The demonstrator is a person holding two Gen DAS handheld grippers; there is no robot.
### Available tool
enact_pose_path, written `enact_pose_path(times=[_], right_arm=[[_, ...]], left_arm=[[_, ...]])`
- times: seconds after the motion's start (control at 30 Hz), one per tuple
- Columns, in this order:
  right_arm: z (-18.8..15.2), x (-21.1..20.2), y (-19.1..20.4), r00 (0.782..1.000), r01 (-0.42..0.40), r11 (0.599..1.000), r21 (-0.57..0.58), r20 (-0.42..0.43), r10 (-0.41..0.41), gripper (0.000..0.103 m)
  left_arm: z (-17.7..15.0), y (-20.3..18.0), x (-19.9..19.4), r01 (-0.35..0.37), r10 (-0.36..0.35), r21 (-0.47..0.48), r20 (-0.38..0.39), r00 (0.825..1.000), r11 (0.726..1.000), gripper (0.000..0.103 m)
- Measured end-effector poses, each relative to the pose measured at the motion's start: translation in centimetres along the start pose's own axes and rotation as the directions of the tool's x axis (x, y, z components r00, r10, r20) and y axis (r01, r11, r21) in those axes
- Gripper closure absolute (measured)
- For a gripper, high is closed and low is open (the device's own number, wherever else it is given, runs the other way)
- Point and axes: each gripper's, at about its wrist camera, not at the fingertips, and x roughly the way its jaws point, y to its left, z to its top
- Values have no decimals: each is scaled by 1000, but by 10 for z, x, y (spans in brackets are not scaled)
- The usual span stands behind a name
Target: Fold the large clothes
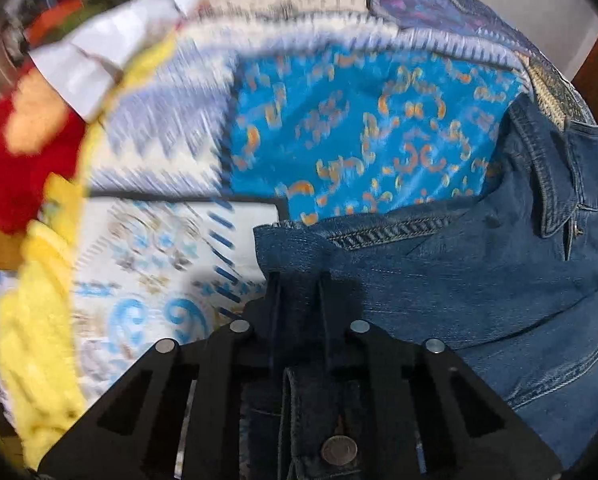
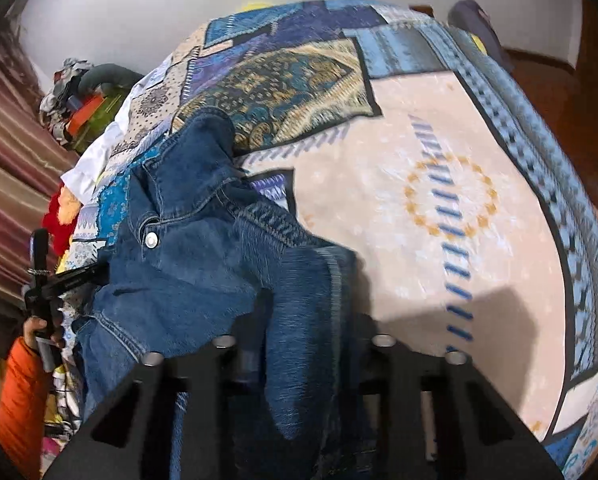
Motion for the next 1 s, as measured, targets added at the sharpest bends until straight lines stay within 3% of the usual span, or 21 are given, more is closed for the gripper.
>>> enact_pose_path(times=[0.07,0.13,0.3,0.53,0.73,0.83,0.87,0.93,0.97,1.0], right_arm=[[12,-7,16,998,51,997,-66,46,-48,91],[26,-13,33,993,89,987,-131,89,-77,93],[66,-19,73,981,133,962,-238,167,-95,94],[105,25,97,982,147,950,-277,157,-106,94],[103,76,91,960,280,903,-325,98,-263,93],[97,91,78,960,276,896,-349,55,-275,89],[95,91,76,956,289,890,-353,68,-284,82],[94,90,74,933,359,860,-364,112,-342,55],[94,89,72,916,401,841,-365,139,-376,32],[94,87,67,907,421,833,-359,157,-390,21]], left_arm=[[0,-12,-32,-66,58,60,122,991,996,87],[5,-13,-68,-82,72,39,202,977,996,87],[22,11,-110,-55,67,-54,245,967,997,87],[29,58,-61,-141,163,-168,123,979,976,87],[24,85,-12,-167,180,-220,43,983,961,87],[23,82,-3,-184,196,-200,43,980,962,82],[22,80,-2,-199,212,-189,47,976,962,80],[22,77,0,-221,232,-167,47,972,961,78],[22,76,0,-228,238,-157,47,970,961,78],[21,75,0,-229,239,-152,49,970,961,78]])
